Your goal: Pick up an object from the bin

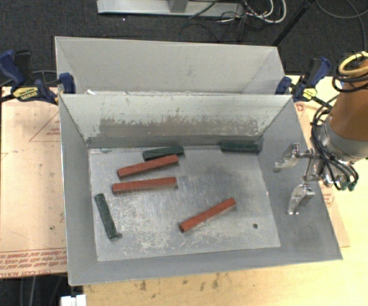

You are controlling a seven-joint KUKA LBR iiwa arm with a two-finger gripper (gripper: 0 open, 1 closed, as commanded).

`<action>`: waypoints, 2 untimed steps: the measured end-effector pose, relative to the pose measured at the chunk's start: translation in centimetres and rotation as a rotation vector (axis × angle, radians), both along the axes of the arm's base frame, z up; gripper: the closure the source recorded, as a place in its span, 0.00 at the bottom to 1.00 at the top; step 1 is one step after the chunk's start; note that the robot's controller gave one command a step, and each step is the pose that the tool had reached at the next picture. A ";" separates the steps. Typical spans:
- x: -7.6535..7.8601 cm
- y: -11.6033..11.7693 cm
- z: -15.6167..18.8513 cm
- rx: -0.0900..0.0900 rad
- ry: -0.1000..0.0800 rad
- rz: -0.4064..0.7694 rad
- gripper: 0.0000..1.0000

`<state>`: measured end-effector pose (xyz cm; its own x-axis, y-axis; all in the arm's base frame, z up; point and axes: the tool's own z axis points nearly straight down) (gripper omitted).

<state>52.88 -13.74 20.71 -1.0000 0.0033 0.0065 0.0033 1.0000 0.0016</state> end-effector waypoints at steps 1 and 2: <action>0.2 0.1 0.4 -0.001 -0.007 0.003 0.00; -0.6 0.9 -4.9 -0.003 -0.014 -0.010 0.00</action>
Offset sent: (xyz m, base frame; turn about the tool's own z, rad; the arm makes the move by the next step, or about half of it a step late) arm -0.0206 0.0236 -0.1371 0.0287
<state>52.32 -12.83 15.80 -0.9999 0.0130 -0.0075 0.0130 0.9999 -0.0012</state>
